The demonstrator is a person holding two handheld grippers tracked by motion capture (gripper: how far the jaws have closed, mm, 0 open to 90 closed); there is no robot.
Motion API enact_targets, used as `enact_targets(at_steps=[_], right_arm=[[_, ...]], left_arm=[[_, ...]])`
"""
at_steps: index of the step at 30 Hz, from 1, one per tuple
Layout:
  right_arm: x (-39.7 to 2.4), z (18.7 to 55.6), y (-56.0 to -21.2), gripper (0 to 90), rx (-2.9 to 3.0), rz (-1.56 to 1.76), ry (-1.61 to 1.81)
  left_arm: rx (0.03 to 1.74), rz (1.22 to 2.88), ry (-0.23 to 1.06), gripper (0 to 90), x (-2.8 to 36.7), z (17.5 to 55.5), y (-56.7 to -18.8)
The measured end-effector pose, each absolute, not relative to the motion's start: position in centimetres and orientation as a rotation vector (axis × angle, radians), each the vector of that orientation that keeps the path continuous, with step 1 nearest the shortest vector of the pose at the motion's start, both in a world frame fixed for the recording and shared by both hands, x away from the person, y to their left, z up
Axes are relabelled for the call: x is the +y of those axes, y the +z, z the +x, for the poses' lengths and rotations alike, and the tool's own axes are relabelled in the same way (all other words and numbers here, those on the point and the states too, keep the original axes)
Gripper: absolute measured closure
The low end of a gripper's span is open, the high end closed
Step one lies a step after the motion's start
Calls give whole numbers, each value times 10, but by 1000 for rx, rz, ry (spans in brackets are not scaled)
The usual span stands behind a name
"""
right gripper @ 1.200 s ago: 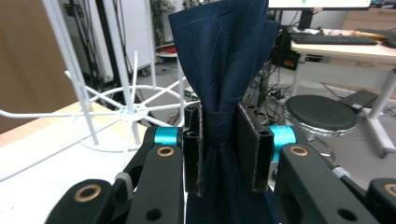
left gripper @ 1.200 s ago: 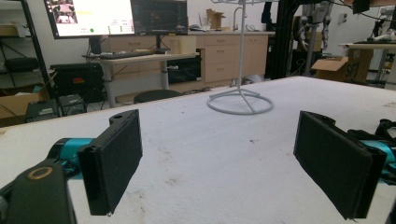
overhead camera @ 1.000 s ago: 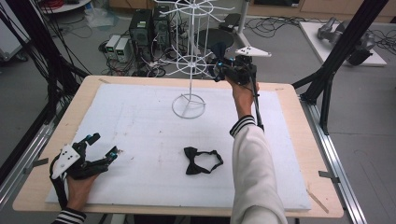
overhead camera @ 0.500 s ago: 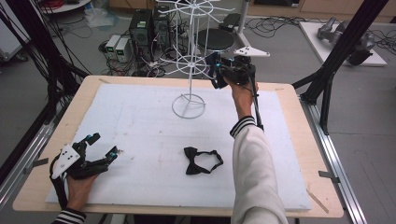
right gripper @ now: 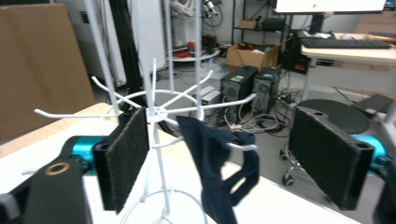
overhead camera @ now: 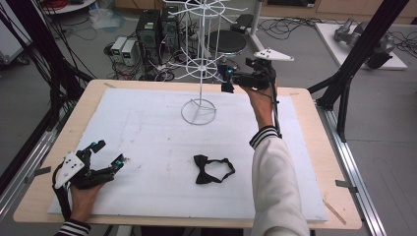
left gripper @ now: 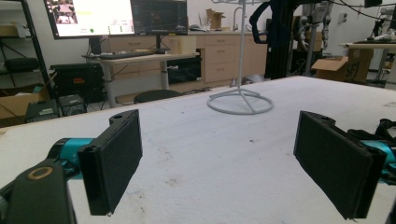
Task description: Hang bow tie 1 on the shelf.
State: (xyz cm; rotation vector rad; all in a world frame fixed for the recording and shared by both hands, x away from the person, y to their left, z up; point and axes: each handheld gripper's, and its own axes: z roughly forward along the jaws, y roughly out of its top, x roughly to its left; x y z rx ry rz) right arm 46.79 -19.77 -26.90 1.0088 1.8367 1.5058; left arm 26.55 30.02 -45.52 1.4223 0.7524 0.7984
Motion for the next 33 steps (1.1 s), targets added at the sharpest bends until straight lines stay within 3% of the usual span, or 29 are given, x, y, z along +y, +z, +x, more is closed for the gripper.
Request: enact_targets(at_steps=[2,14,33], right_arm=[[-203,466,-267,122,1833,1023,1506],[-223,428,-247,117,1888,905,1595],[-253,358,-280,118,1993,782,1630]], left_arm=[[750,1422,798,158,300,266,-455],[750,1424,794,158,301,266,-455],[744,1416,796,158,301,265,-455]])
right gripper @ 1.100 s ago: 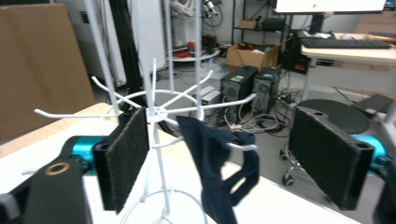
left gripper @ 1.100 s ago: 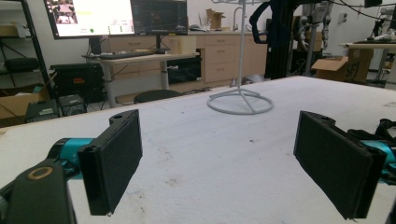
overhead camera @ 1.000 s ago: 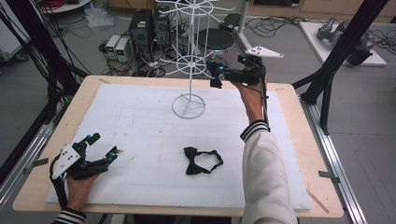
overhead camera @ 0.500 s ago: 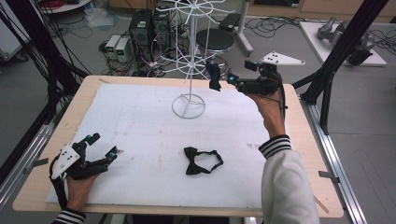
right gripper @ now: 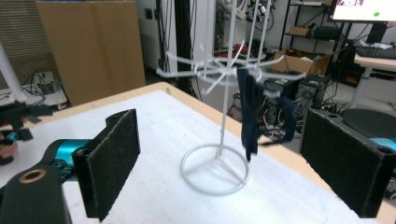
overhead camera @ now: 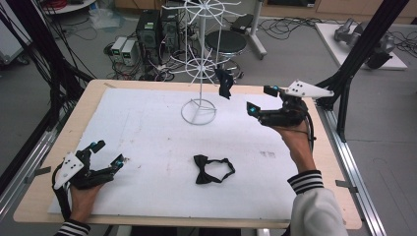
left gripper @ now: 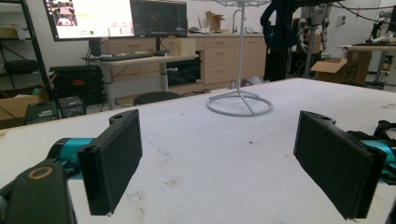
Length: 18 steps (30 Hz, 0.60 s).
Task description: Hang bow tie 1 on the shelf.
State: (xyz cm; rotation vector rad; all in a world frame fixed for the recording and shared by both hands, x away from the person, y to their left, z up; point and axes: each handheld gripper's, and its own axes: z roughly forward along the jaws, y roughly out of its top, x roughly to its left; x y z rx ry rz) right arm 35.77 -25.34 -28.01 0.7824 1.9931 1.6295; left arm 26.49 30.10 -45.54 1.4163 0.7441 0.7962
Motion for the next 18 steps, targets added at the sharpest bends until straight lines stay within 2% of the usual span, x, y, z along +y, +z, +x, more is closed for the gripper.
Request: enact_targets(at_steps=[11,18], right_arm=[[-260,327,-320,118,2012,795,1643],[-258,313,-333,118,2040,789,1630]], left_arm=[[741,1415,803,158,300,264,-456],[743,1412,802,158,301,265,-456]])
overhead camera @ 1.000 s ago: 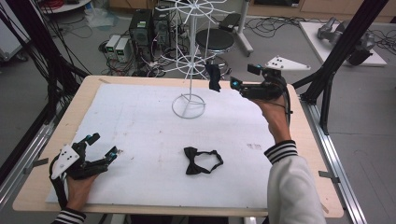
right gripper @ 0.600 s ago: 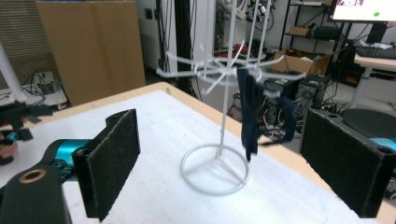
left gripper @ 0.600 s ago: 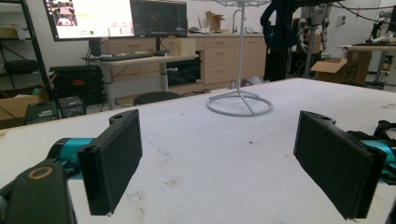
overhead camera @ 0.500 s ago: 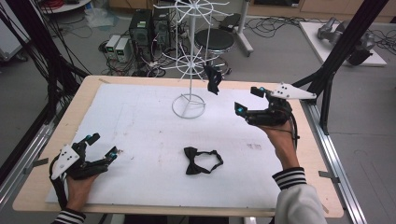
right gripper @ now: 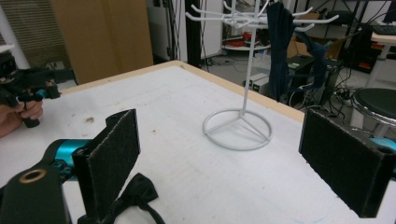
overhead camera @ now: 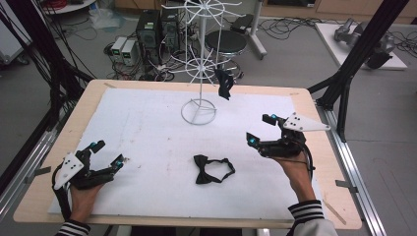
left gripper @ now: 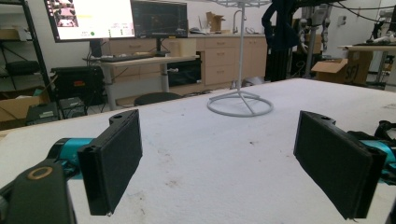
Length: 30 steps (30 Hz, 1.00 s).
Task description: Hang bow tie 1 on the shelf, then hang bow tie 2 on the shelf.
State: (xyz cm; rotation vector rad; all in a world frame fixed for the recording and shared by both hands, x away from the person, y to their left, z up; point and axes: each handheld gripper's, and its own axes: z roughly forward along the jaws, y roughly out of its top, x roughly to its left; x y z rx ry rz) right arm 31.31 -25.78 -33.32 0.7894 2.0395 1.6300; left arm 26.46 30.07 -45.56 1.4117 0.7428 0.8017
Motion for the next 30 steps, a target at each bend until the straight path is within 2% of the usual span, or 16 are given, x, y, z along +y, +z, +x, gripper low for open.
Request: enact_targets(at_steps=[13,30], right_arm=[[-260,303,-356,118,2050,814,1641],[-263,302,-355,118,2049,825,1638]], left_arm=[[742,1411,805,158,301,264,-456],[741,1413,810,158,300,264,-456]])
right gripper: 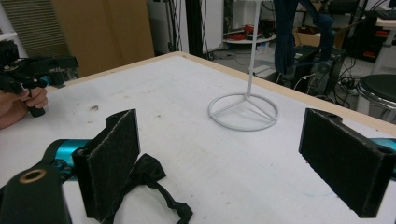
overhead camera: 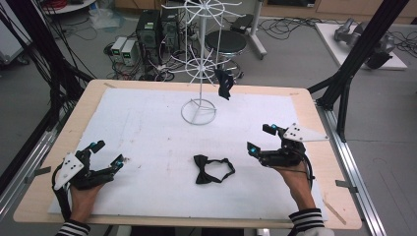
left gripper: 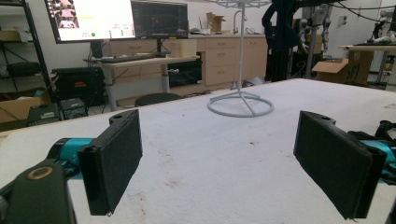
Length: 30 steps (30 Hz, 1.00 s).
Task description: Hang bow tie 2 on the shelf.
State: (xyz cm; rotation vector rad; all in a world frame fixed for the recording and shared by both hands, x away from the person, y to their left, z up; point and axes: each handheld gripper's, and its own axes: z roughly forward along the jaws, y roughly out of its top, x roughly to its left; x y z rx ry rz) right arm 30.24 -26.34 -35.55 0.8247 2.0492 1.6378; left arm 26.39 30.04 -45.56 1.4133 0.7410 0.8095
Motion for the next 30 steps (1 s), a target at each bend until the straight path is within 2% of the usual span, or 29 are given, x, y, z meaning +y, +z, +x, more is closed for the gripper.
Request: enact_targets(at_steps=[17,30], right_arm=[[-260,306,-350,118,2095,820,1608],[-228,303,-339,118,2229,729,1515]], left_arm=[[741,1396,802,158,302,264,-456],[744,1404,805,158,301,264,-456]])
